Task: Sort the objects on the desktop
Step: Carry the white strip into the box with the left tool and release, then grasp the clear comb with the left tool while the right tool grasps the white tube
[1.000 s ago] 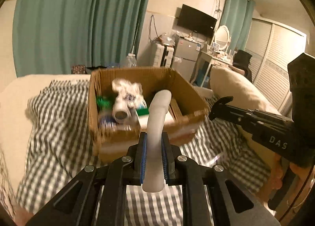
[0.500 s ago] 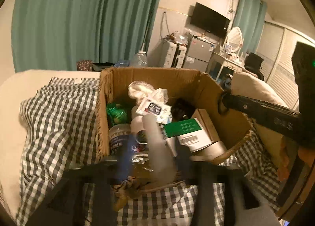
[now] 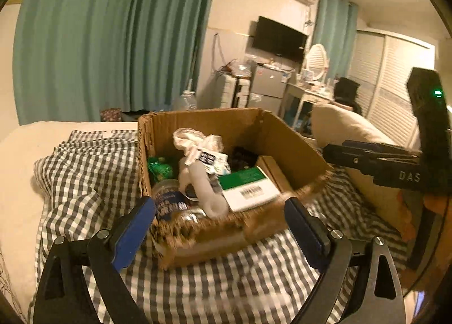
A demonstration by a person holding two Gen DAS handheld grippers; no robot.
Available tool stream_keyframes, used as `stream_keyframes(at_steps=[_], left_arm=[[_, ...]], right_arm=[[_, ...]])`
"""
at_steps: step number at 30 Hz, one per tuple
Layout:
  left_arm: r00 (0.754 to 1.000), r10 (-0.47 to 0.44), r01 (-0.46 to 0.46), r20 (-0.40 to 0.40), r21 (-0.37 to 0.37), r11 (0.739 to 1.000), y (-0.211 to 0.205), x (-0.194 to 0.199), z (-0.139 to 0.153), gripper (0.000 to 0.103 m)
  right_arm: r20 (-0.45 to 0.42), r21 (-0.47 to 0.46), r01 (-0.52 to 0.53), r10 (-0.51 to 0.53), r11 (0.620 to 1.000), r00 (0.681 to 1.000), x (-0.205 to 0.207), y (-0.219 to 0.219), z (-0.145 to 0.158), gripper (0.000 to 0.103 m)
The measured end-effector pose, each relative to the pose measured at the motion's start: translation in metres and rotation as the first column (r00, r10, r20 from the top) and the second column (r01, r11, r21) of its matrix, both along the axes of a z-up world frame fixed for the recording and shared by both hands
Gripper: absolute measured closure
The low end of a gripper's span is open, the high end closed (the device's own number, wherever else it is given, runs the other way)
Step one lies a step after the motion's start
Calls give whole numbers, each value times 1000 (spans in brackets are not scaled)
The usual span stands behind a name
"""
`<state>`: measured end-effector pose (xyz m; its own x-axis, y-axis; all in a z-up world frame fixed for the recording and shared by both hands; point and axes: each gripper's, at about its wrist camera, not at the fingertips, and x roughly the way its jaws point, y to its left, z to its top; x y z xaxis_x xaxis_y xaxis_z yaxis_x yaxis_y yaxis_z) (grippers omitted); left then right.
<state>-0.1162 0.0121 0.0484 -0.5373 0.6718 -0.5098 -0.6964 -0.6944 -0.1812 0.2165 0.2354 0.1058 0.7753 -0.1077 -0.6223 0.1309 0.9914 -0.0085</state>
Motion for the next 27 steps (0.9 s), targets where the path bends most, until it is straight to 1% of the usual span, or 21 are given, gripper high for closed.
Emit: stream_keyframes(at_steps=[1,3,6,9,12,14,16,17,18,20,22,24,26,27], left_arm=[[1000,-22,22,1,6,1000,-5,6,-1,2],[998,-63,63,4,-1,998,-11,15,-5,0],[994,-110,110,12,-51,993,-16,25,-14,0],[992,-116,120,39,-109,987,-13,26,-29,0],[989,-127,138,69,-176,975,-1,27,-47,0],[985,-161,172,68,-229,958,9,30,-58,0],[982,-186,190,41,-288,939,18,35,-69,0],[980,-195,199,42,-310,930,21,36,-75,0],[977,-204,210,53,-327,921,24,37,-82,0],[972,-212,235,104,-343,910,30,34,-100,0],[966,-222,254,129,-363,897,36,32,-114,0],[961,-247,277,126,-394,877,42,34,-124,0],[948,-295,318,120,-428,846,51,35,-133,0],[941,-316,335,118,-439,834,53,36,-136,0]], right_arm=[[-15,-13,-16,16,1000,1000,-7,-1,-1,26],[-40,-31,-37,36,999,999,-18,-5,-5,26],[-91,-51,-64,59,997,994,-35,-15,-15,26],[-172,-82,-87,71,993,982,-48,-24,-29,26],[-257,-106,-103,73,989,964,-52,-25,-44,26],[-301,-153,-149,97,977,949,-53,-20,-53,26],[-353,-201,-189,109,961,929,-53,-17,-63,26],[-369,-208,-196,109,958,923,-52,-17,-68,26],[-384,-206,-198,107,958,917,-51,-19,-74,26],[-406,-190,-190,100,963,909,-49,-24,-87,26],[-434,-179,-190,95,965,896,-46,-27,-101,26],[-485,-187,-219,104,958,868,-43,-26,-115,26],[-526,-202,-250,111,947,843,-43,-24,-128,26],[-537,-205,-257,111,944,836,-42,-23,-132,26]])
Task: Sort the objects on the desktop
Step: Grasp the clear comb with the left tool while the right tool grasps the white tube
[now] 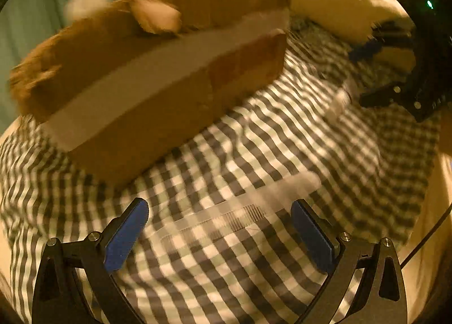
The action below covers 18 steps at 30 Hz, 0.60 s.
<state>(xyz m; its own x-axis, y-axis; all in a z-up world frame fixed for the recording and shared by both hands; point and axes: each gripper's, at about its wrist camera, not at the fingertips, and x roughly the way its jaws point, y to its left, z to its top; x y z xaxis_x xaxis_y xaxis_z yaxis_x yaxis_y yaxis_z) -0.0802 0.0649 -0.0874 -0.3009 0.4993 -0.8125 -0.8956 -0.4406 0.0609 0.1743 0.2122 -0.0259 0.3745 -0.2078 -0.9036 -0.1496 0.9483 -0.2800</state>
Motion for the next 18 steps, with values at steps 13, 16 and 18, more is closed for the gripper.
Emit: stream_keyframes(at_steps=[13,16,18], left_arm=[[972,-210,219,108,-85,972,15,-22,-29,0],[969,-222,233,112,-94,968,20,-22,-33,0],[969,-219,230,114,-97,968,21,-21,-34,0]], right_arm=[[-130,-125,-39,23,991,991,10,-5,-46,28],[-149,-137,-49,28,989,988,14,-7,-53,28],[-164,-112,-20,1,994,986,16,-10,-57,28]])
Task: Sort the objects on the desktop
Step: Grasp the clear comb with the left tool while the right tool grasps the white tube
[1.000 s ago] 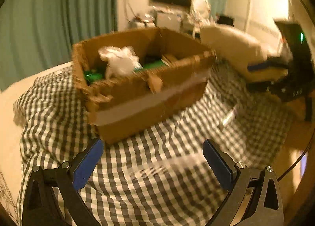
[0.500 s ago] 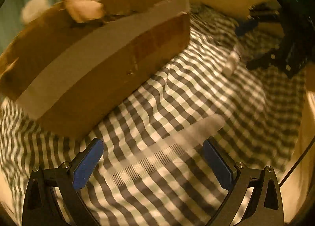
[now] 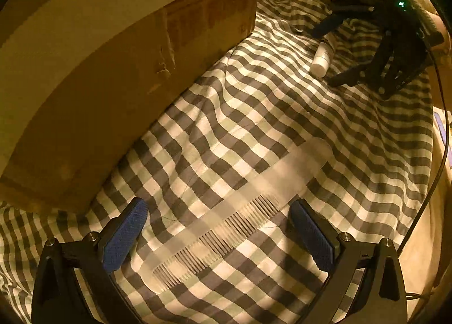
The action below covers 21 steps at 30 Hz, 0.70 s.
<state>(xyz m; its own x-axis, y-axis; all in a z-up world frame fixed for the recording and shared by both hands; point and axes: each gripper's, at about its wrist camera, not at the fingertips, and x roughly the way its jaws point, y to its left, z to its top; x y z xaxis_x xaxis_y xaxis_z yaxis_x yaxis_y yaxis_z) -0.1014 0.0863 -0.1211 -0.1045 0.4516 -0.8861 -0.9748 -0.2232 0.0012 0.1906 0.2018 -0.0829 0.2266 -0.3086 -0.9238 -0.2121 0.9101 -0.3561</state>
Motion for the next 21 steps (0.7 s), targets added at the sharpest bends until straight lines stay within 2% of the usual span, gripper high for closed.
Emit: stream_keyframes(at_steps=[2,3,4,5,7,8,9,10,12,15,18,21], left_arm=[[1000,1,-1,-12,-5,1000,0,2,1,2],[1000,-3,3,-10,-3,1000,0,3,2,7],[1000,-14,14,-11,2,1000,0,6,3,12],[1000,-23,23,-13,5,1000,-1,9,5,16],[999,-41,41,-16,12,999,-1,15,9,33],[999,-45,45,-21,13,999,-2,18,11,37],[998,-49,50,-32,16,999,-3,18,13,49],[998,-45,46,-43,23,999,-4,19,15,65],[999,-33,33,-20,36,999,-6,16,18,87],[1000,-11,11,-12,38,999,-11,17,19,92],[1000,-5,6,-22,24,1000,-9,25,18,93],[999,34,-34,0,21,999,-13,24,18,93]], right_arm=[[-15,58,29,-28,998,999,1,-6,0,38],[-27,105,54,-51,993,998,0,-8,1,51],[-35,136,70,-65,988,997,0,-9,2,58],[-35,140,68,-63,988,997,-2,-7,3,60],[-30,122,50,-47,991,998,-5,-2,3,64],[-28,122,57,-54,991,998,-7,-1,4,65],[-27,124,64,-61,990,998,-7,0,5,68],[-22,125,68,-66,990,998,-9,0,6,72],[-17,121,71,-69,990,997,-14,3,9,77],[-11,126,90,-90,988,996,-20,5,12,78],[-1,127,98,-99,987,995,-24,9,16,78],[14,137,113,-115,984,993,-29,12,21,79]])
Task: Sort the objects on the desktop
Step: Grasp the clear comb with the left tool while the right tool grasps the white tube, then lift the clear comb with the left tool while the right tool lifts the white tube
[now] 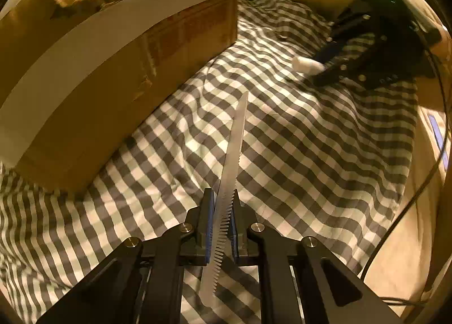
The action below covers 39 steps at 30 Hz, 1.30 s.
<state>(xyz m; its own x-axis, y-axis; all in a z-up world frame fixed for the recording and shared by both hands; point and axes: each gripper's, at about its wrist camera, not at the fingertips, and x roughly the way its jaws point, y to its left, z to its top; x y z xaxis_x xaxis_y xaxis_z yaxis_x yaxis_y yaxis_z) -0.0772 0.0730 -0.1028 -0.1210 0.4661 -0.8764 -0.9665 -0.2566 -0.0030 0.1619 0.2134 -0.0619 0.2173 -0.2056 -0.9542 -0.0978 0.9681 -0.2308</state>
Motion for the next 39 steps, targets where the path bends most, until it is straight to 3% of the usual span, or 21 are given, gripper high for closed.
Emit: stream_keyframes(at_steps=[5,8,10,13,16,17,18,23,26,27,28,29,31,35,38,39], left_arm=[[990,119,-120,82,17,993,-6,-4,1,95],[968,204,-207,143,7,978,-9,-2,1,97],[932,296,-304,208,8,953,-12,-1,1,96],[844,423,-456,330,26,889,-21,-1,-10,94],[808,478,-524,346,51,850,-24,2,-15,93],[808,481,-528,340,55,848,-23,3,-15,93],[811,481,-526,332,56,848,-21,3,-16,93],[826,468,-513,314,77,855,-16,3,-16,92],[824,459,-514,333,97,852,-17,2,-15,80],[828,429,-495,360,112,862,-19,3,-13,53],[837,362,-451,410,142,881,-14,6,-11,14],[846,304,-405,438,158,900,-8,11,-10,1],[871,295,-375,392,143,916,2,19,-10,0],[889,275,-347,366,148,926,5,22,-13,0],[921,271,-314,278,123,941,14,34,-14,0],[932,274,-307,237,113,945,15,39,-13,5]], right_arm=[[31,26,61,-62,998,998,-9,6,8,80],[26,94,91,-94,991,995,-16,24,7,80],[12,146,114,-117,983,993,-20,31,2,80],[-13,186,162,-162,969,987,-24,42,-12,79],[-8,201,202,-205,958,979,-26,45,-14,78],[-10,224,225,-229,948,973,-29,63,-18,78],[-9,249,248,-253,936,967,-14,60,-15,78],[5,295,292,-307,910,952,-16,55,-15,75],[10,316,285,-304,905,953,-15,63,-15,59],[11,349,279,-302,894,953,-15,65,-16,44],[15,366,271,-297,890,955,-15,69,-16,35],[18,359,260,-285,896,958,-14,74,-16,36],[27,267,211,-226,940,974,-14,88,-19,40],[32,289,228,-247,930,968,-20,83,-13,44],[38,258,257,-276,931,961,-27,79,-8,67],[44,246,262,-280,933,959,-29,78,-8,75]])
